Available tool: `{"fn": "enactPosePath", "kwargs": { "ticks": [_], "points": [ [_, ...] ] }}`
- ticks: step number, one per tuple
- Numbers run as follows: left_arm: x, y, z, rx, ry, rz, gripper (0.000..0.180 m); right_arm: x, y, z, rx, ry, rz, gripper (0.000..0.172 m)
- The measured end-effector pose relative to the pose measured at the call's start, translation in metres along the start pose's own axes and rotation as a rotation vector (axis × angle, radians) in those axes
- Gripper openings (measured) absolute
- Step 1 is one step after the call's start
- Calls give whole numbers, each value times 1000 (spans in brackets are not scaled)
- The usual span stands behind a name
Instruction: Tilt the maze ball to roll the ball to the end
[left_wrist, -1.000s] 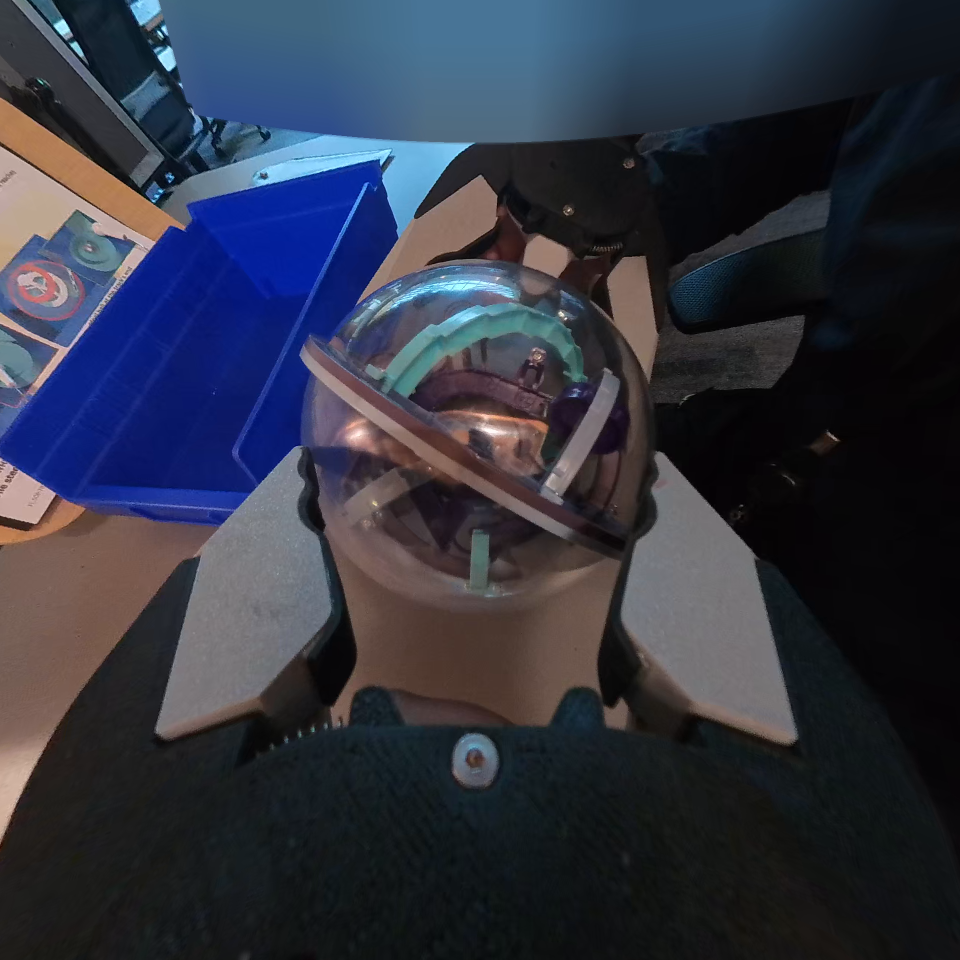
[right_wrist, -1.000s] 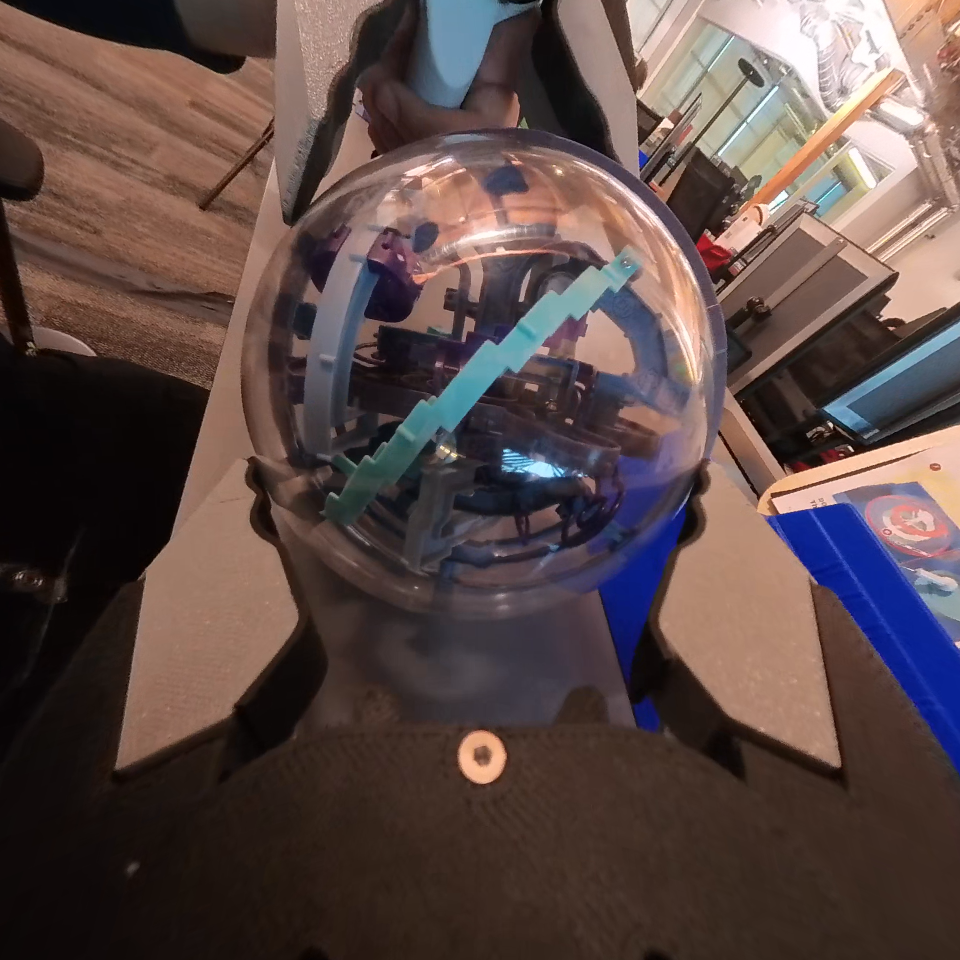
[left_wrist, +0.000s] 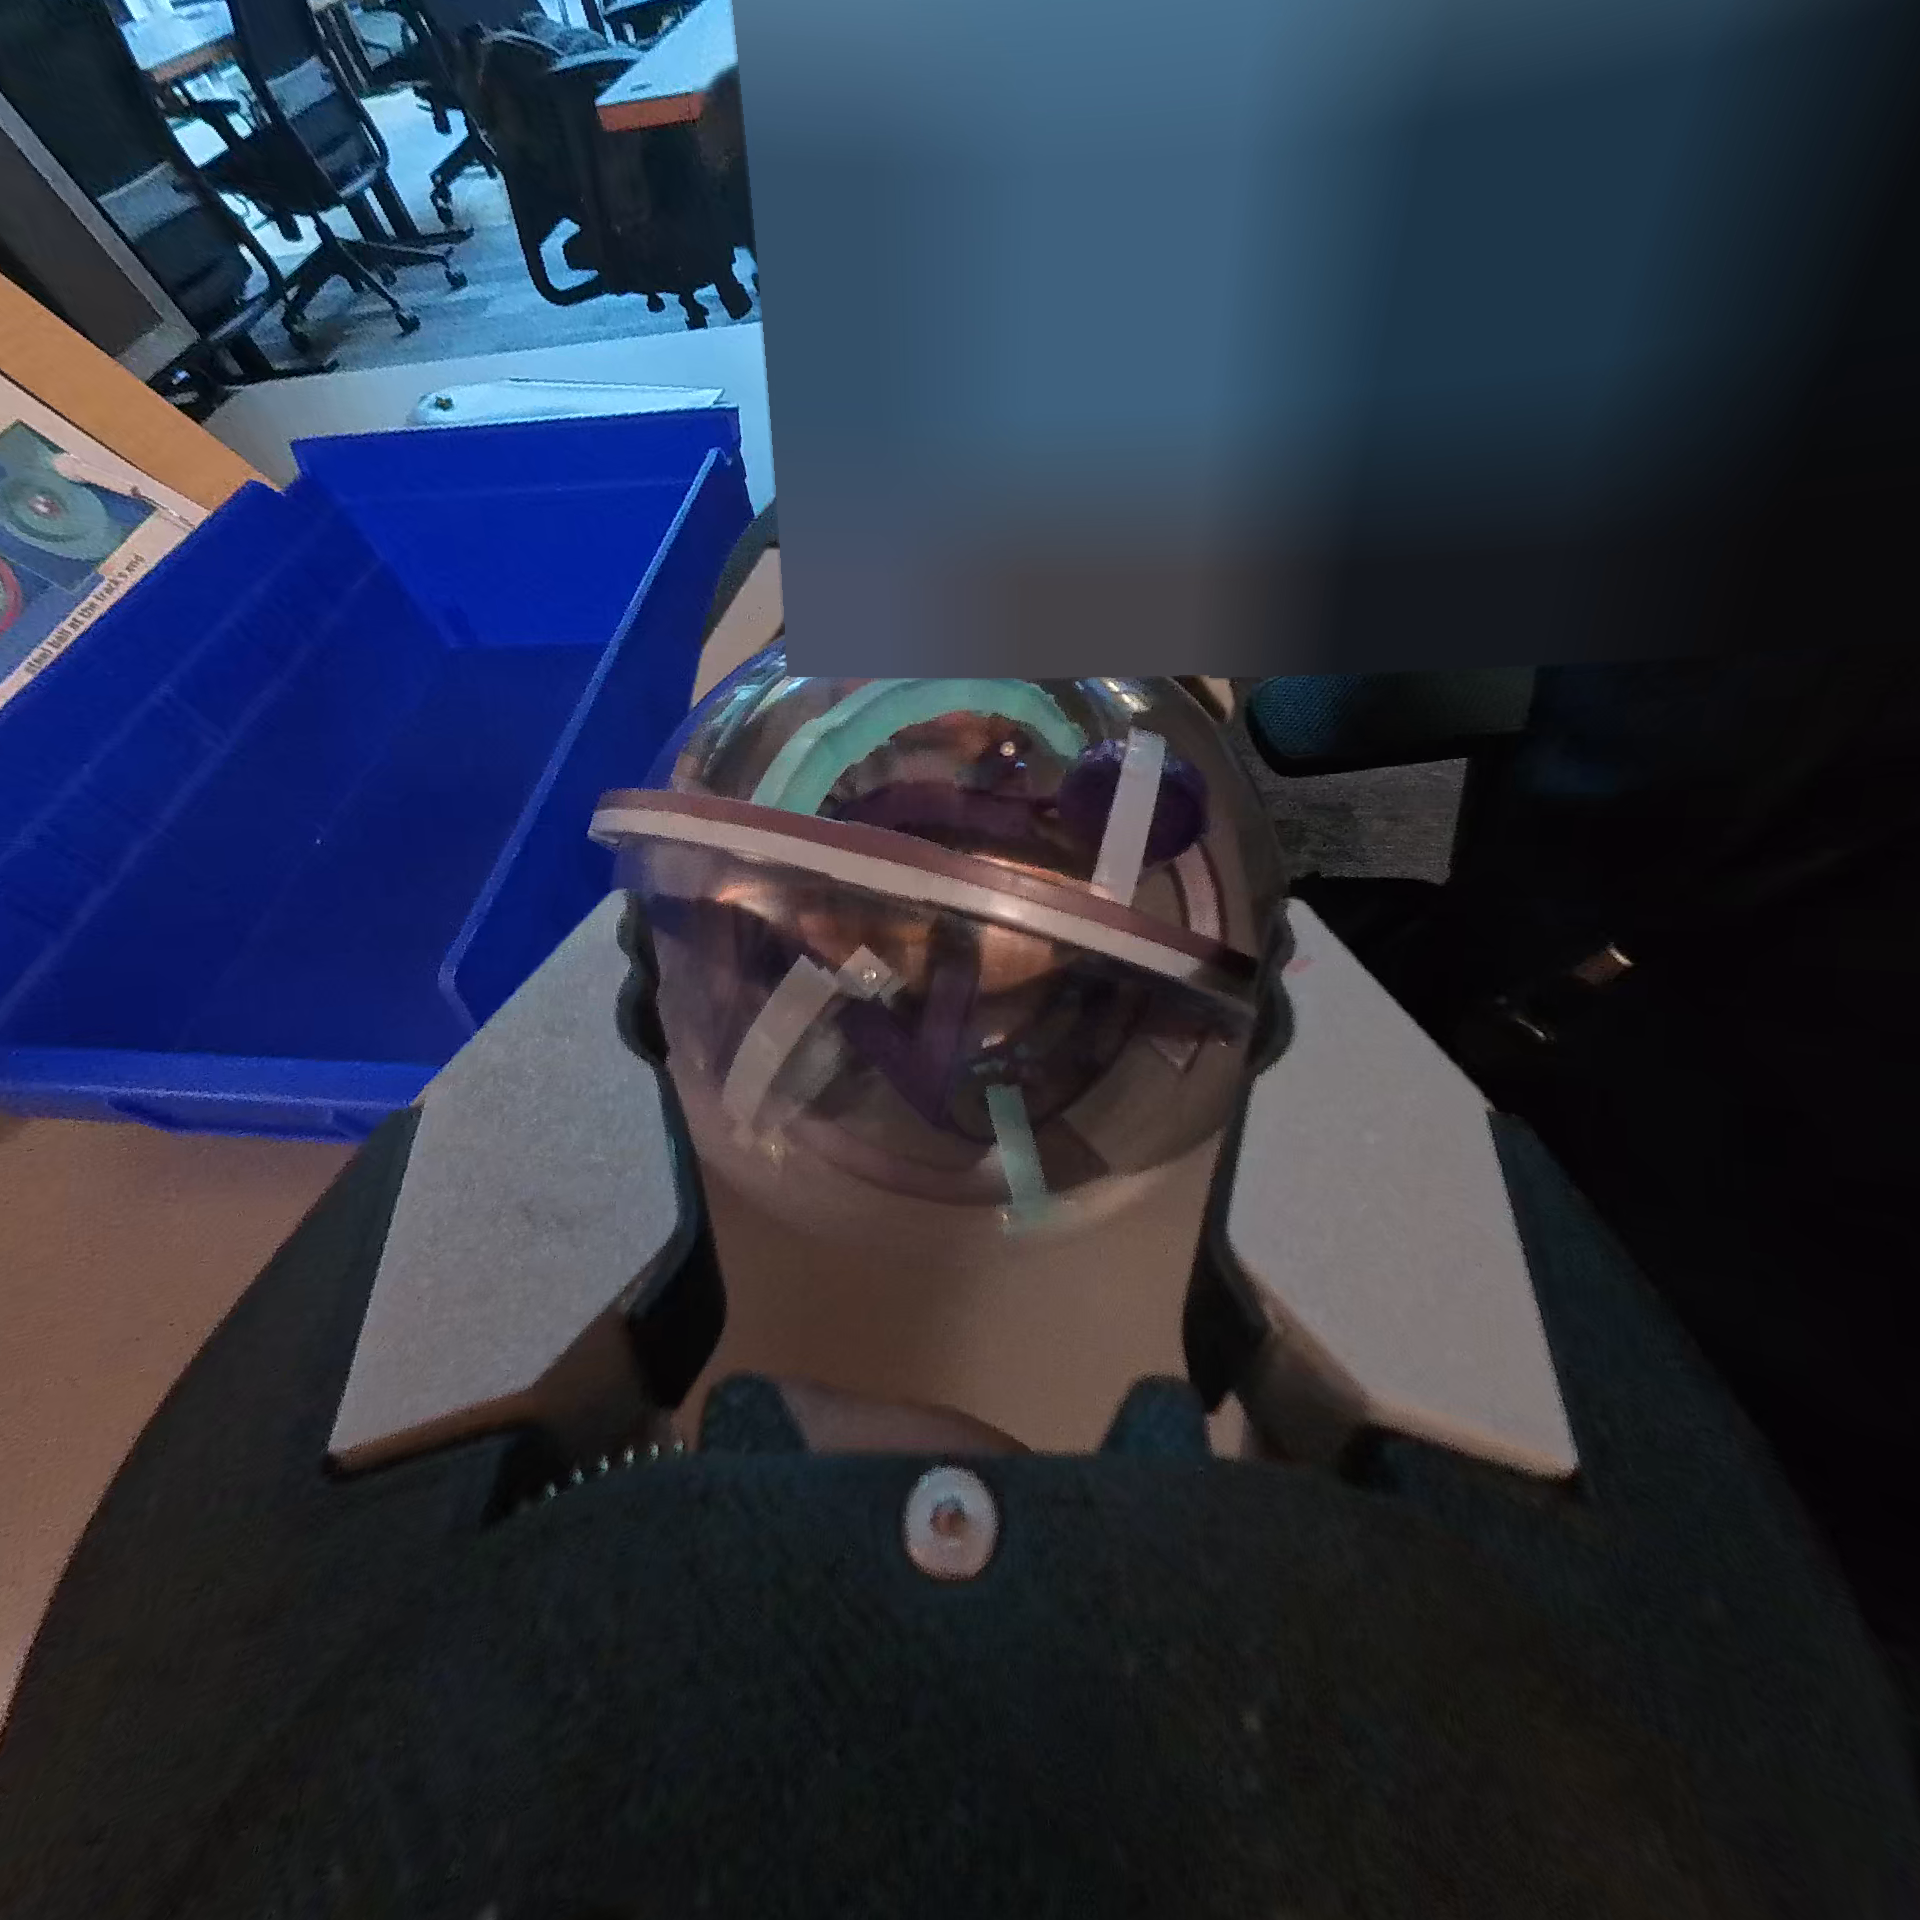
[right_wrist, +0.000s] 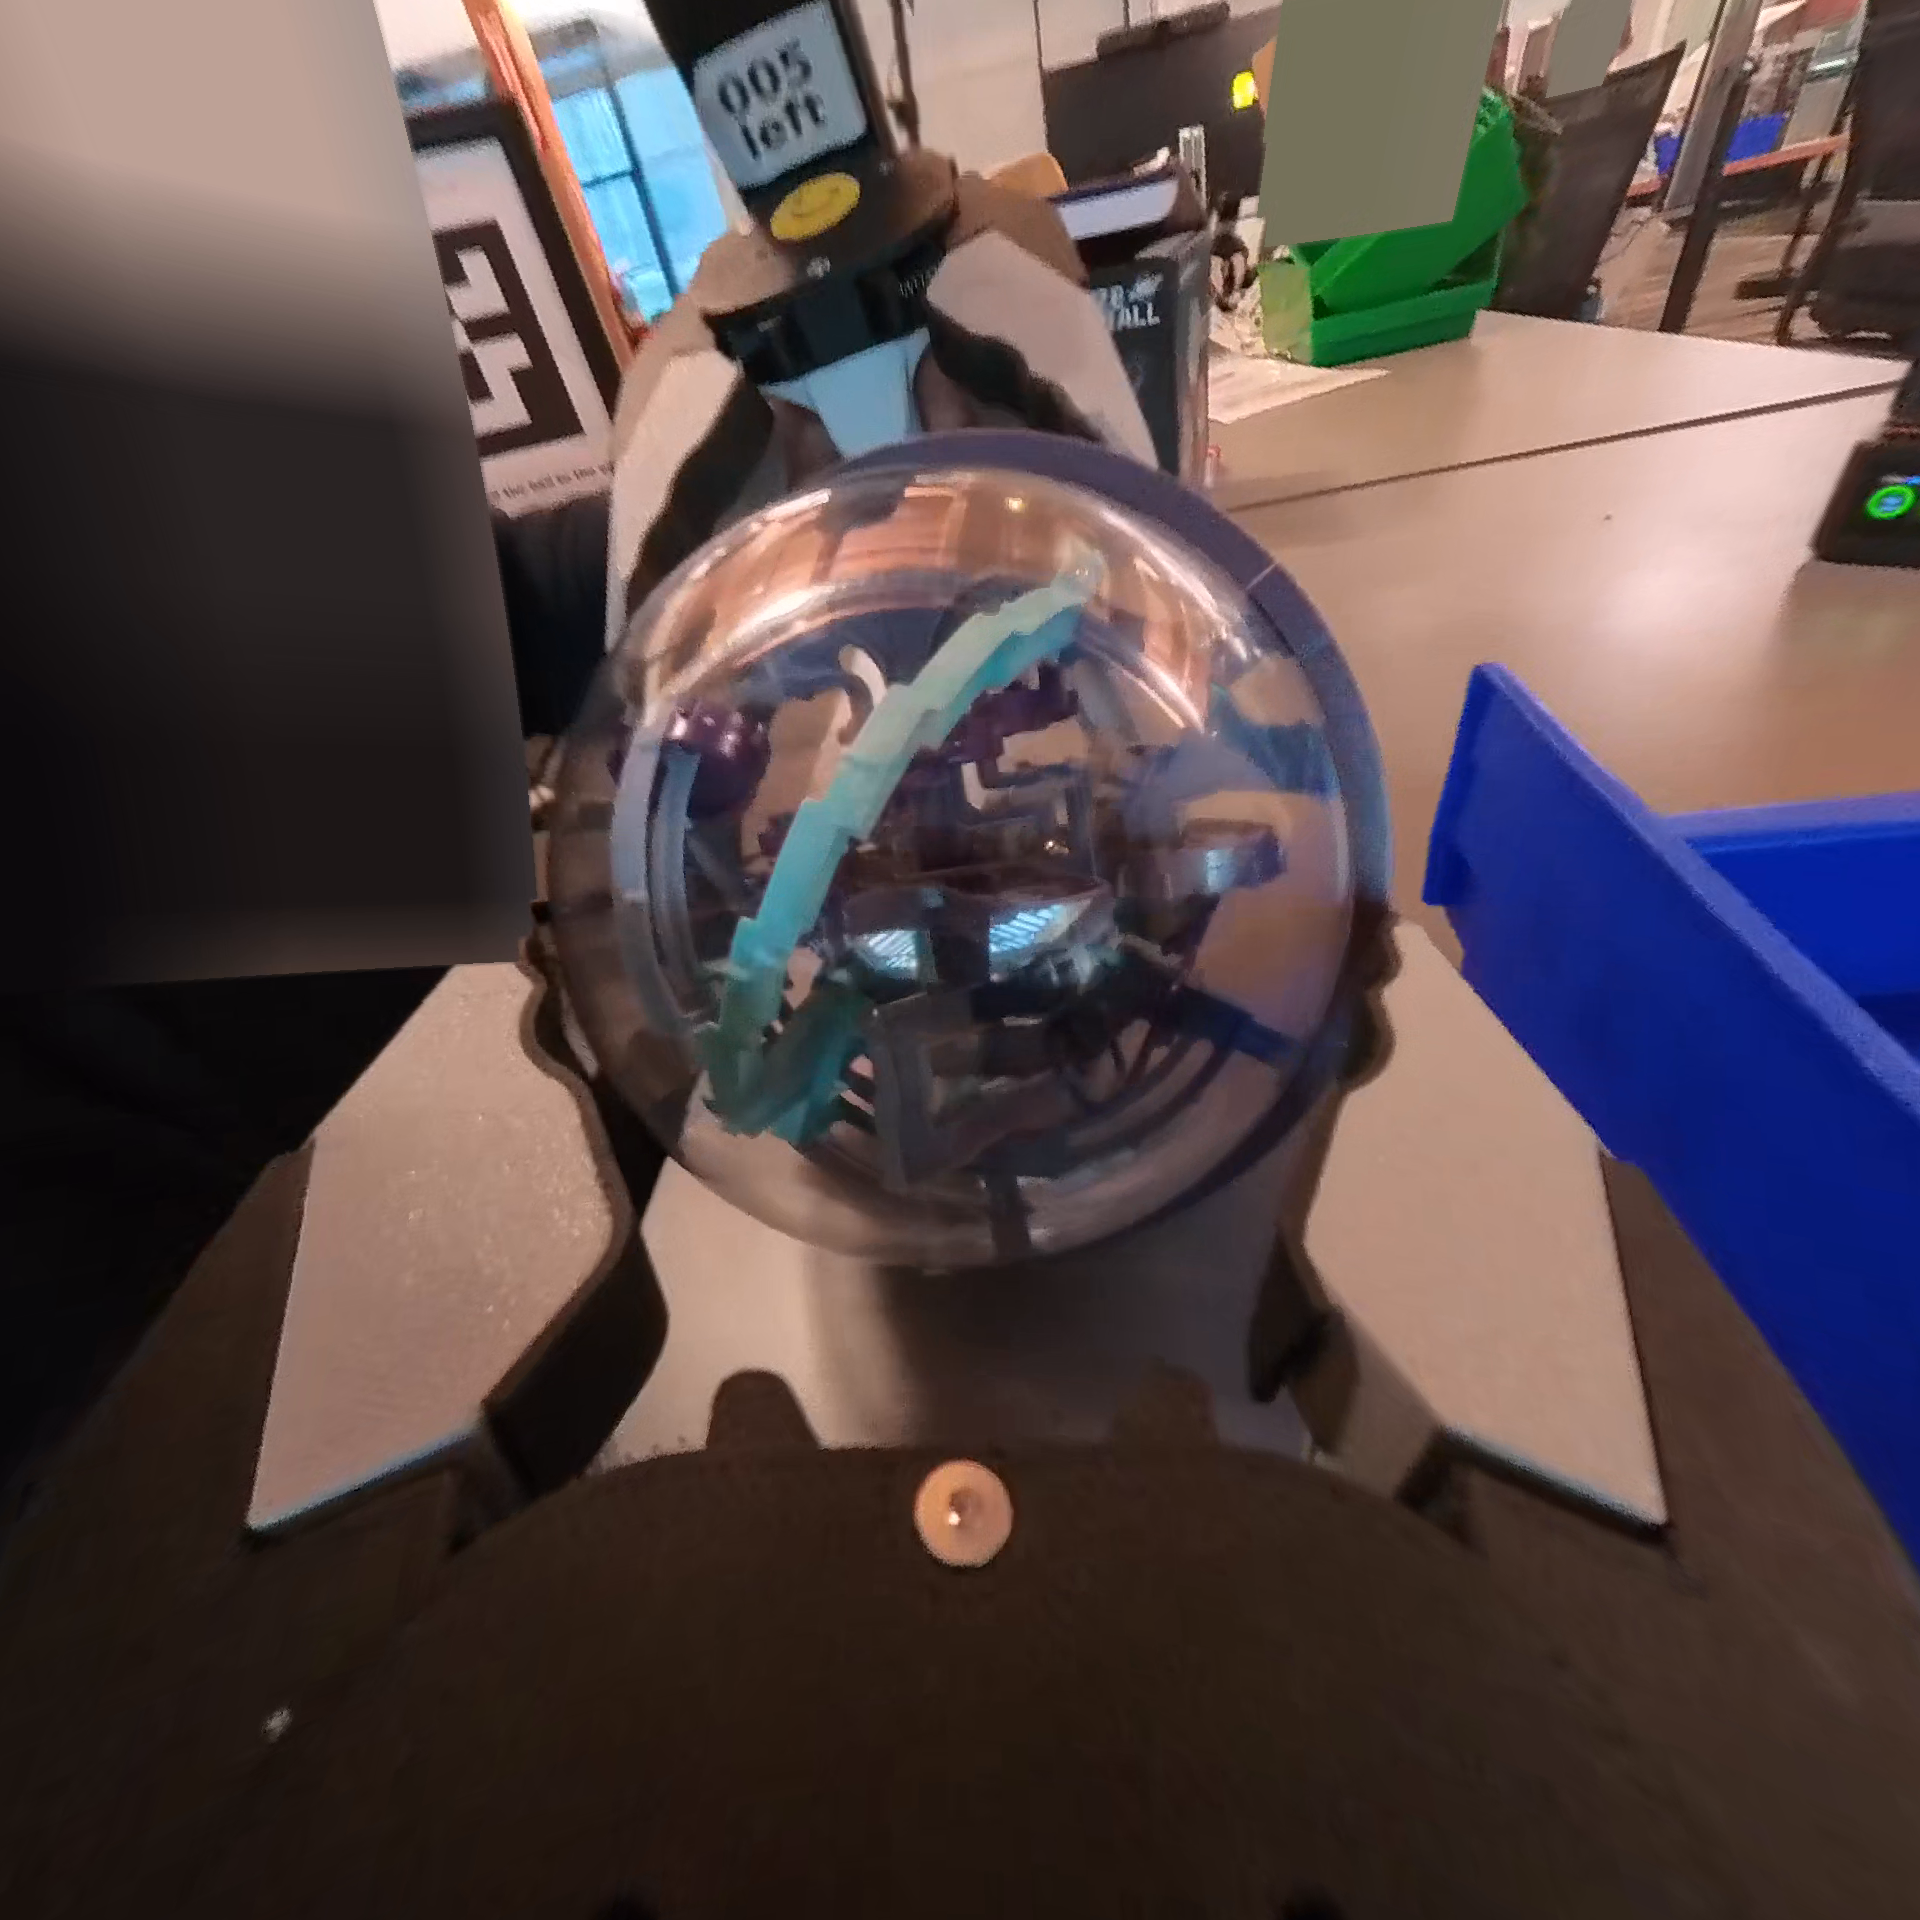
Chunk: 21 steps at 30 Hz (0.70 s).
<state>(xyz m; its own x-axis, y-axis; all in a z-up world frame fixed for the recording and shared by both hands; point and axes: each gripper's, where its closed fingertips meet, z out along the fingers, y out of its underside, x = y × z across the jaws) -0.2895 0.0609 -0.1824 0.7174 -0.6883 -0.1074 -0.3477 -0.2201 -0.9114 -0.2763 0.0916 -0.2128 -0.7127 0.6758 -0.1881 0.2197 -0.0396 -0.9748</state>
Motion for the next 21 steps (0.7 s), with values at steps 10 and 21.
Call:
{"fn": "enactPosePath", "kwargs": {
  "ticks": [10,21],
  "points": [
    [3,-3,4,-60,27,81,110,1,6,5,-26,90,-75,156],
    [1,-5,9,-90,101,127,108,1,6,3,-20,38,-14,157]
  ]
}}
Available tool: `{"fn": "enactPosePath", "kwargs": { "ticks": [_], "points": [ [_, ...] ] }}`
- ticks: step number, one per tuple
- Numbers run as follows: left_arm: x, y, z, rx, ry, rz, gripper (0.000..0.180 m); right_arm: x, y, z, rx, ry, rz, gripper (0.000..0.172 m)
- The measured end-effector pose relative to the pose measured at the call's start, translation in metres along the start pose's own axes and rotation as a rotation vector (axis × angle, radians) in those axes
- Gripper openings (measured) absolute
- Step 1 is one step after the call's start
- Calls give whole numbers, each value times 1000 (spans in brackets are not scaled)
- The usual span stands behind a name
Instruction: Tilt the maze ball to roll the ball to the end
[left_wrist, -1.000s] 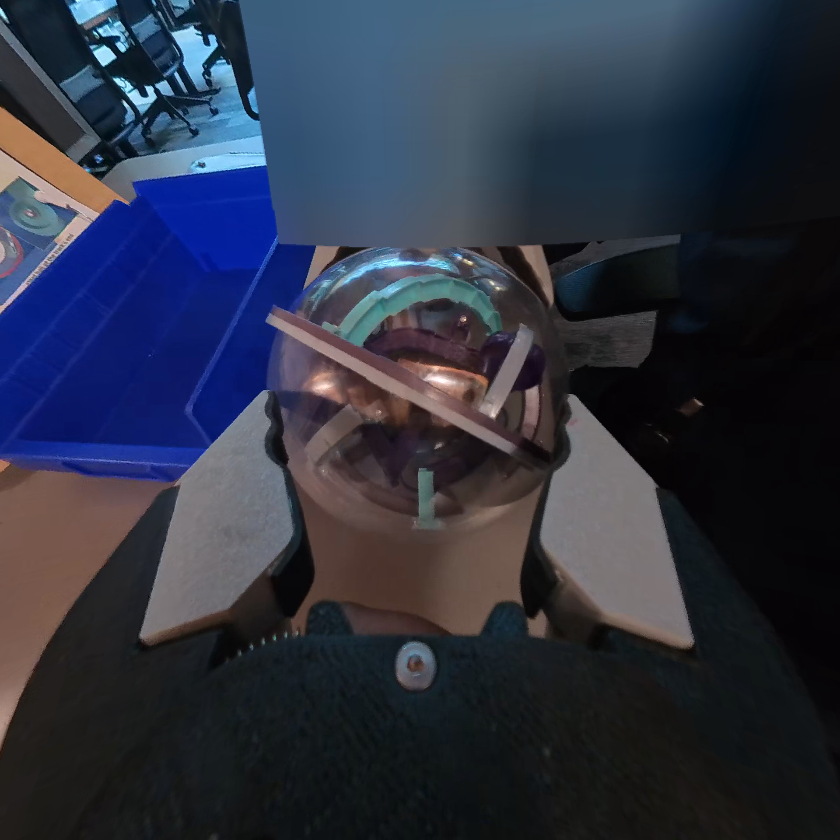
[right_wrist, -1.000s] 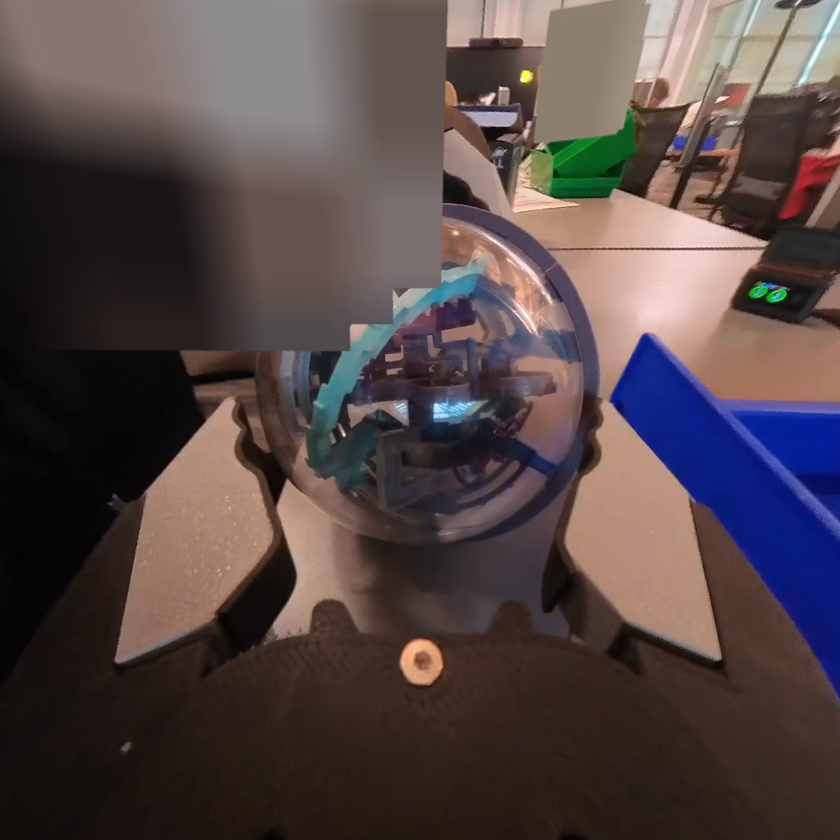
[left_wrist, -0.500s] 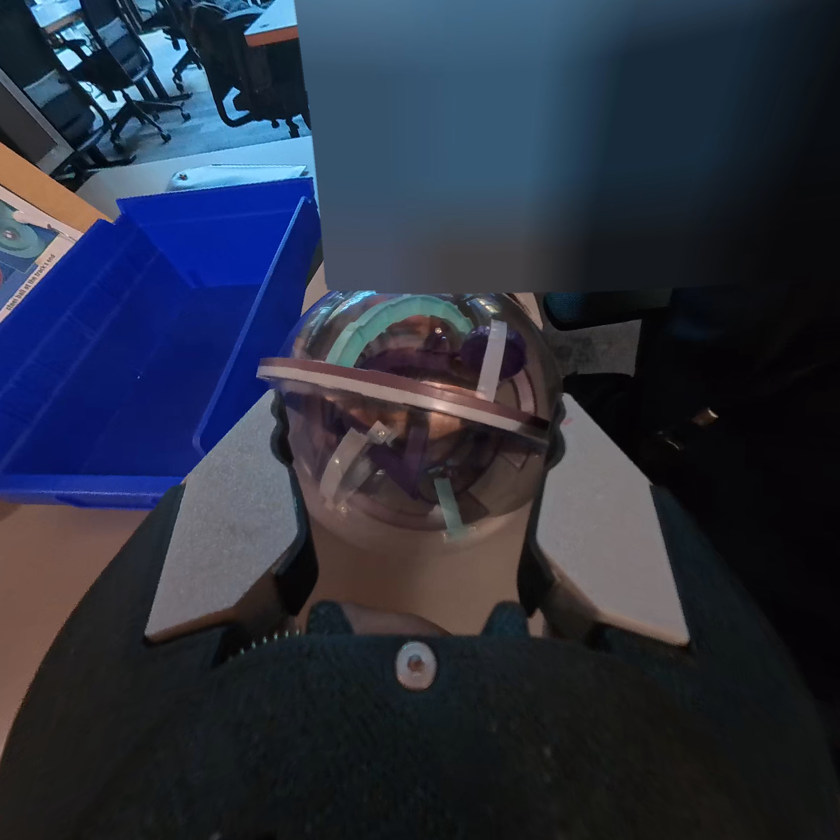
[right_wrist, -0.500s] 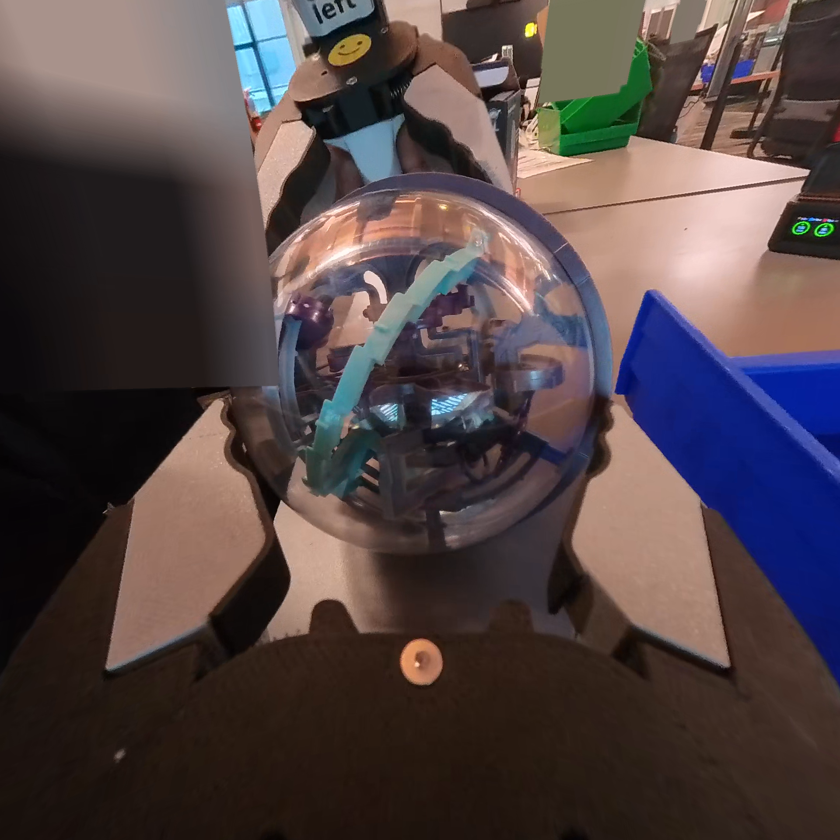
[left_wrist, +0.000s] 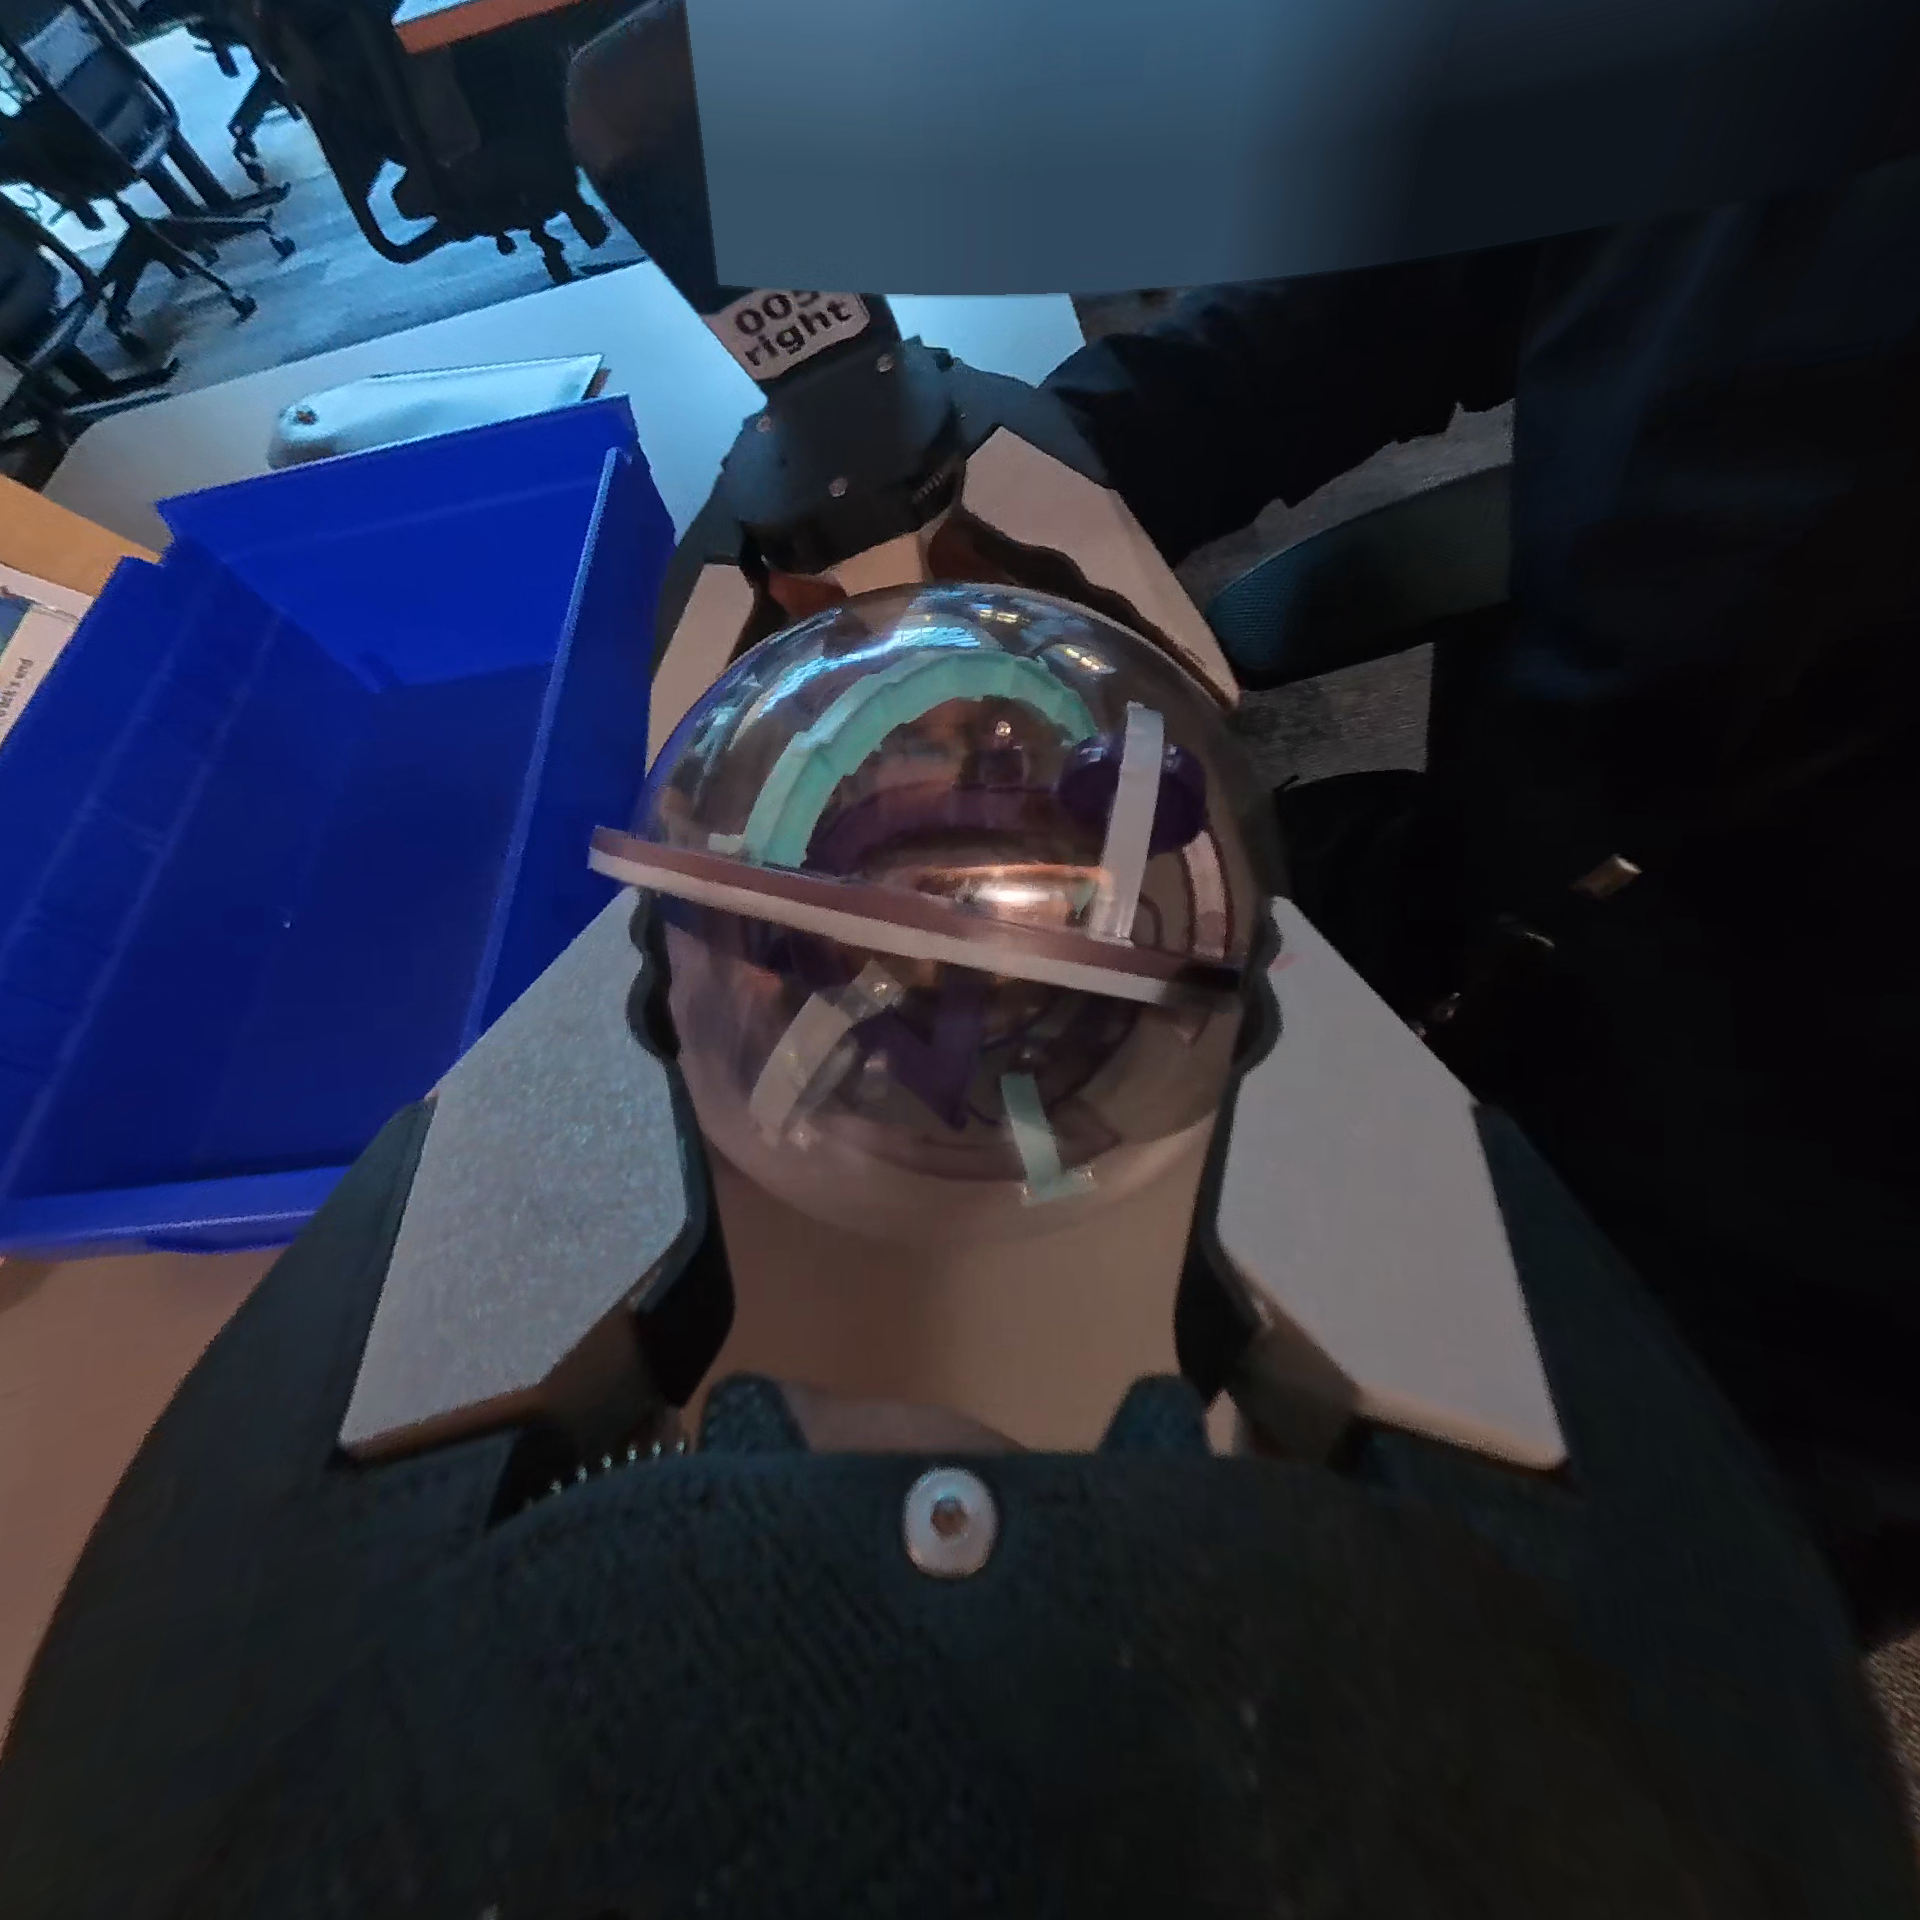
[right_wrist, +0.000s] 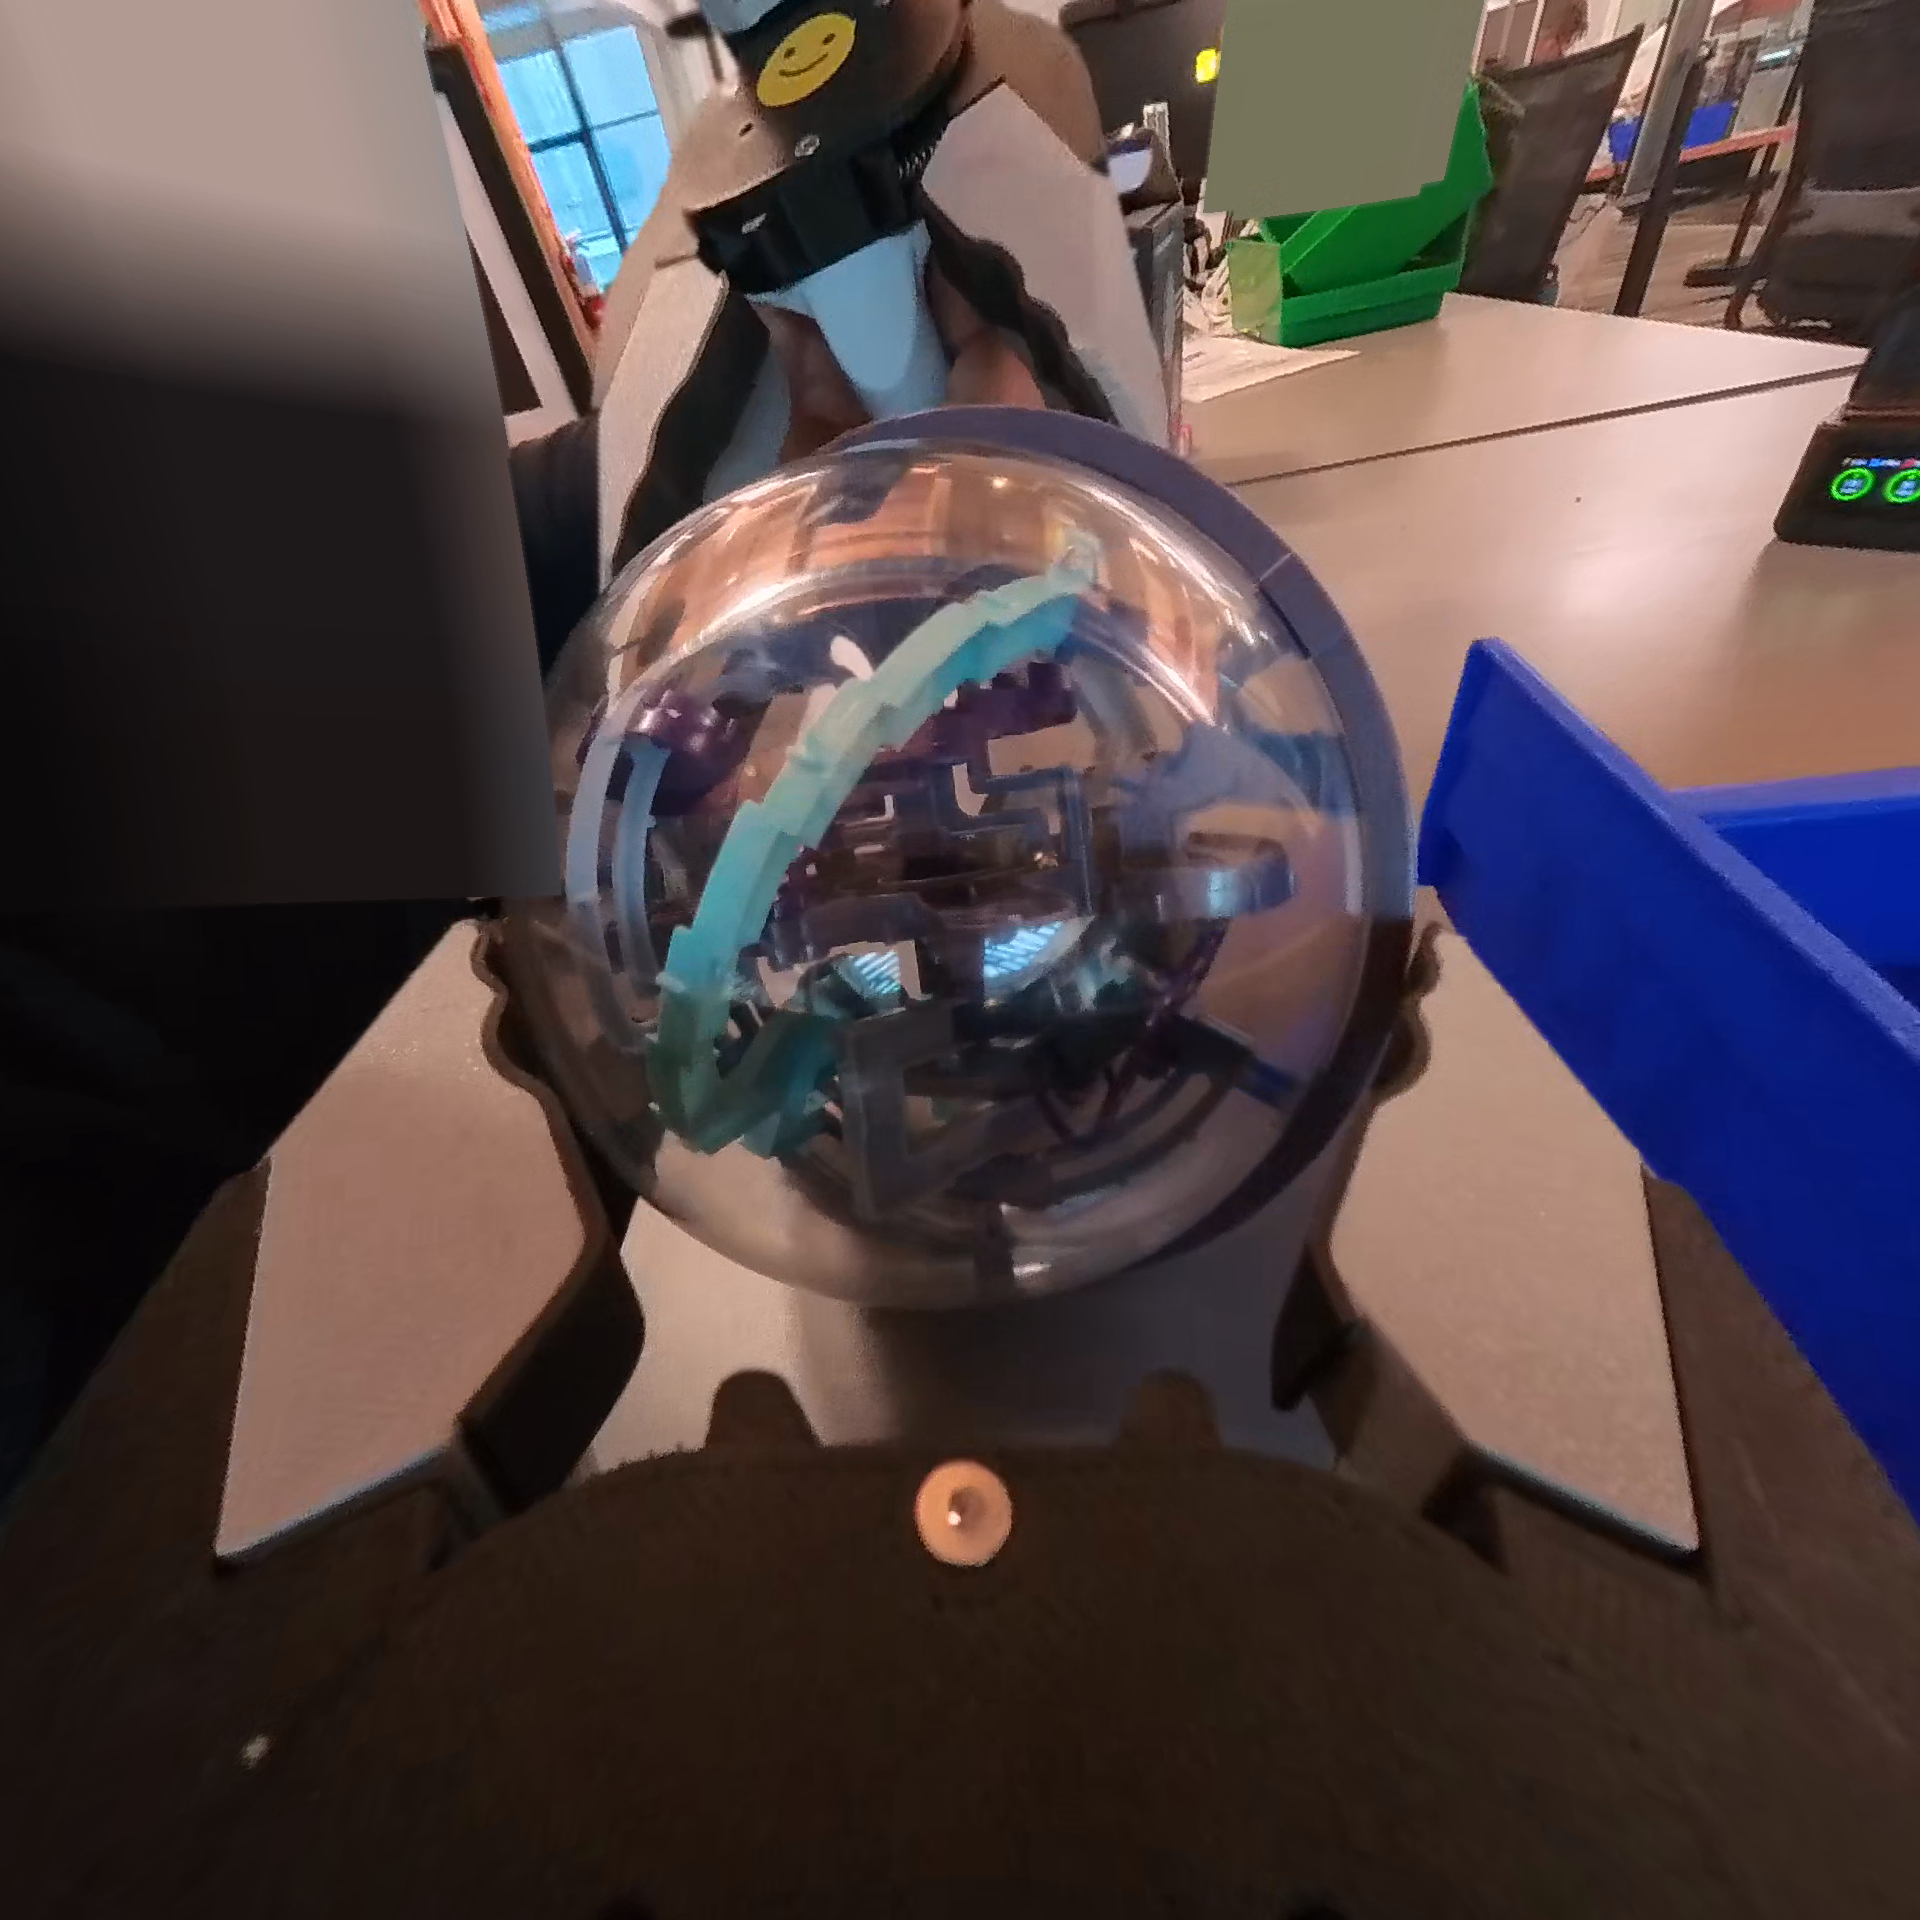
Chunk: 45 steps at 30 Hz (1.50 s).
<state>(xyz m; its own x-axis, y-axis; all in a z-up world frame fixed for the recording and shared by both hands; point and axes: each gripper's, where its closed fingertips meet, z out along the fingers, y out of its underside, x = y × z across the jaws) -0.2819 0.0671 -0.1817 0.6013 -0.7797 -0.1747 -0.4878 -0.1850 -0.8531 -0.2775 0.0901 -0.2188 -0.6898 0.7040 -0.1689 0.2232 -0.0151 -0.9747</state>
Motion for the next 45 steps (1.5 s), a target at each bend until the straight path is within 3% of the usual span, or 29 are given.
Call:
{"fn": "enactPosePath", "kwargs": {
  "ticks": [9,18,28,39,41,45],
  "points": [
    [-7,0,-3,-9,91,12,105,4,2,3,-28,47,7,157],
    [-4,-3,-3,-7,90,35,100,3,-4,-6,-129,108,-155,156],
    [-12,-3,1,3,139,-27,103,4,0,-1,-166,98,-47,158],
    [-1,5,-8,-99,-49,-335,105,0,-3,-4,-103,330,-125,157],
    [1,0,-5,-98,-57,-401,116,-1,-5,-2,-85,360,-146,157],
    [-5,11,4,-231,-108,-356,115,-2,-7,-1,-48,368,-153,158]
  ]
}}
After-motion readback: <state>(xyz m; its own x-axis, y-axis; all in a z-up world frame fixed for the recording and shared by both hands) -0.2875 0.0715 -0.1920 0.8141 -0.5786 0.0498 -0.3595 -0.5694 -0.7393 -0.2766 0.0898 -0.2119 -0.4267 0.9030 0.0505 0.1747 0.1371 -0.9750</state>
